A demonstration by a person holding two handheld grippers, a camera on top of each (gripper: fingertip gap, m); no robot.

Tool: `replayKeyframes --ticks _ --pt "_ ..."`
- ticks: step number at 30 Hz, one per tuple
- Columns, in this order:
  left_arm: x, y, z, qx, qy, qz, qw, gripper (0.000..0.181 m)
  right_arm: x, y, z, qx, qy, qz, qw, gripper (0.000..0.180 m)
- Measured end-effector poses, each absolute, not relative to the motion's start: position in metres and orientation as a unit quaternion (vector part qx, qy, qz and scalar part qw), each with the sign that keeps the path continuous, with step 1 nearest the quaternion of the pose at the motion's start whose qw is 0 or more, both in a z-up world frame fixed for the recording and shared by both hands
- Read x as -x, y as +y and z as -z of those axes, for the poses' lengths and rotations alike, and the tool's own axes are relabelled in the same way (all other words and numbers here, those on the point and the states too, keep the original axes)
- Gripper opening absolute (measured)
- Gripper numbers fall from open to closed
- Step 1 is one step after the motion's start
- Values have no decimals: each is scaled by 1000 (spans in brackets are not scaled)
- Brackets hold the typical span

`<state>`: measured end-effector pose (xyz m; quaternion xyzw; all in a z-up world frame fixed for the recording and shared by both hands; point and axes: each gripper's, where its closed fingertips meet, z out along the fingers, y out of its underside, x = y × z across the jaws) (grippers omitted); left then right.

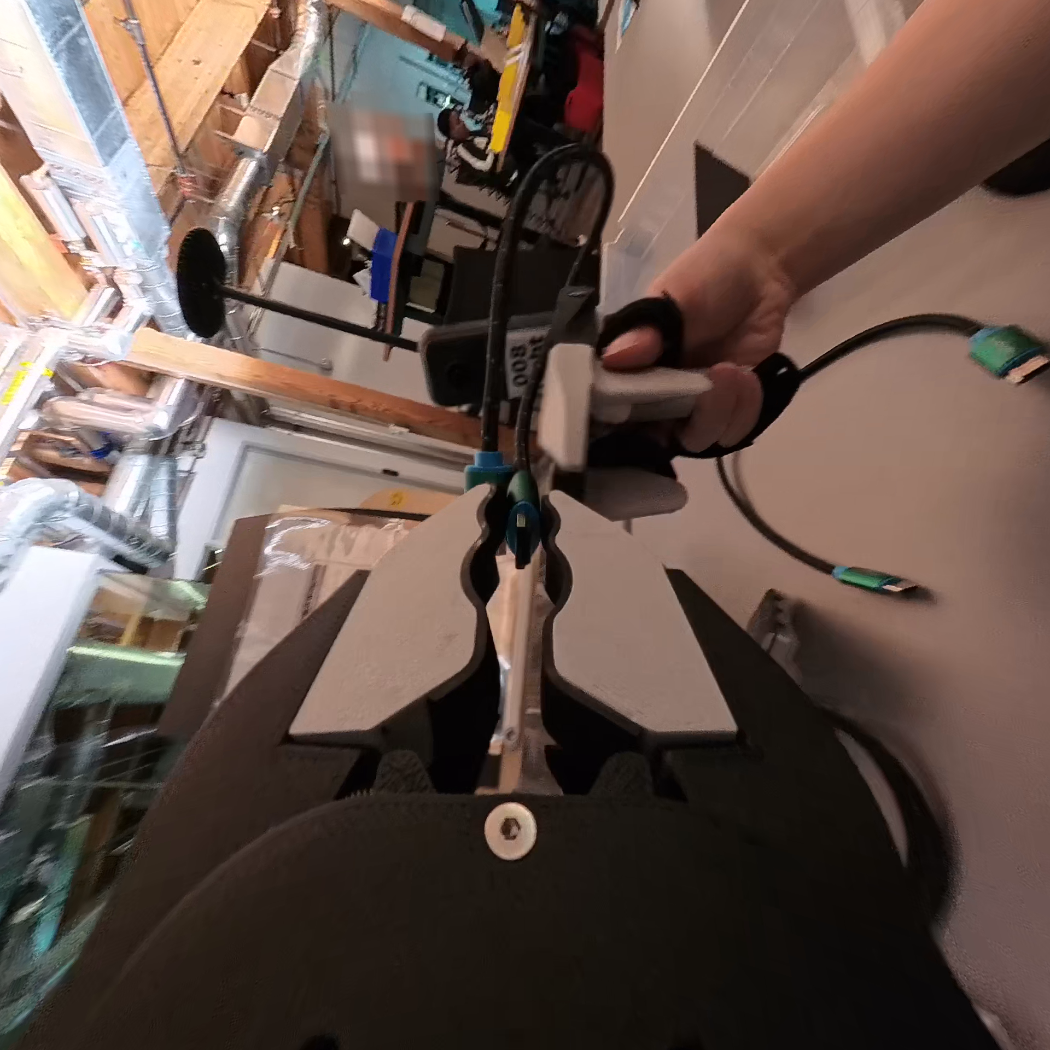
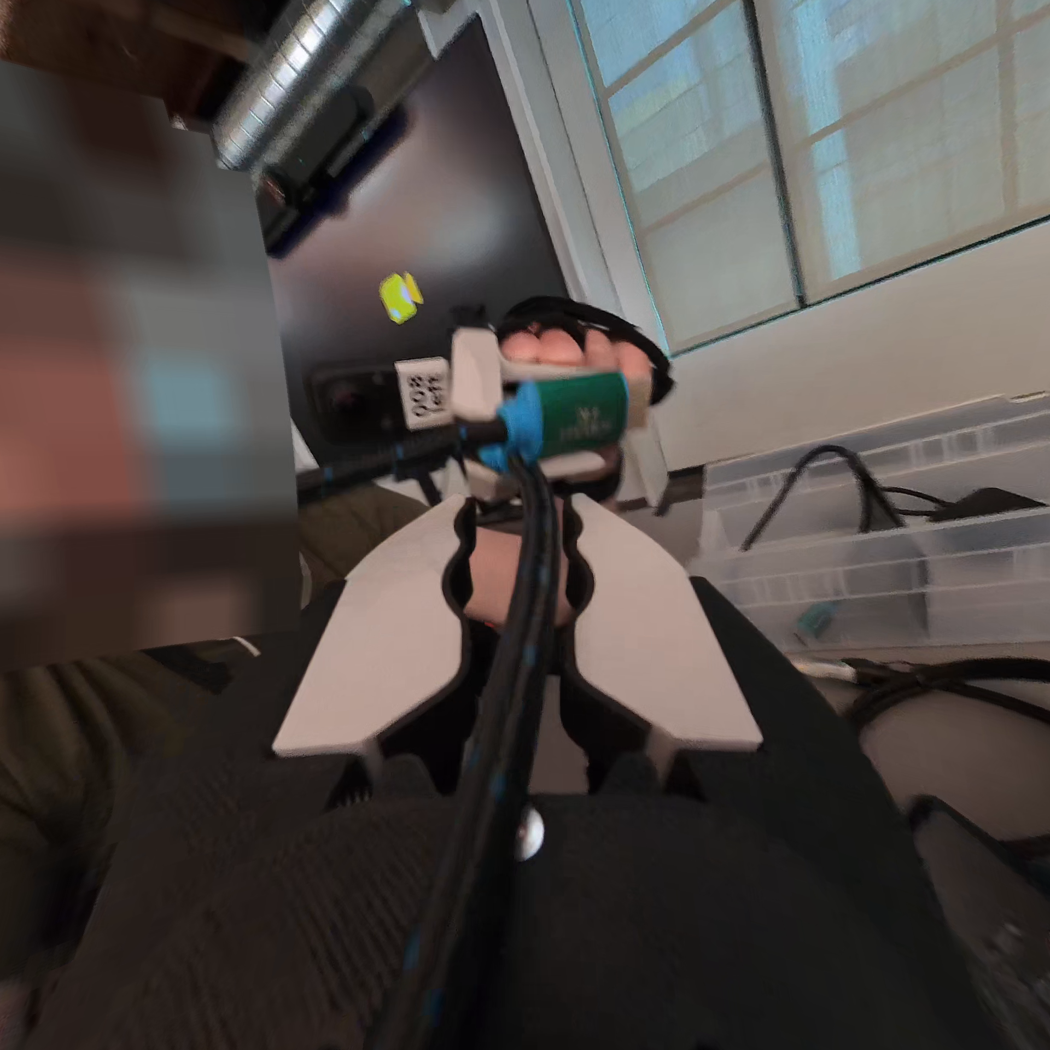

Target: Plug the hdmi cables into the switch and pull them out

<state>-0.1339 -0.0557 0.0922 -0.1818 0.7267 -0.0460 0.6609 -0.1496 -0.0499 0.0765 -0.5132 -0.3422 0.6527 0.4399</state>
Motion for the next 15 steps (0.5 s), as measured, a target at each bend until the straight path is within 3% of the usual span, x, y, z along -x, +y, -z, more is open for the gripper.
replayKeyframes --ticks 8,12,15 --pt "165 -23 -133 208 654 -18 727 11 80 20 -23 679 -290 -408 538 49" --pt "176 -5 -138 217 638 -63 736 11 10 36 -71 660 -182 -270 677 59" --pt "175 3 -135 221 639 -81 732 11 -8 16 -103 627 -214 -125 738 65"
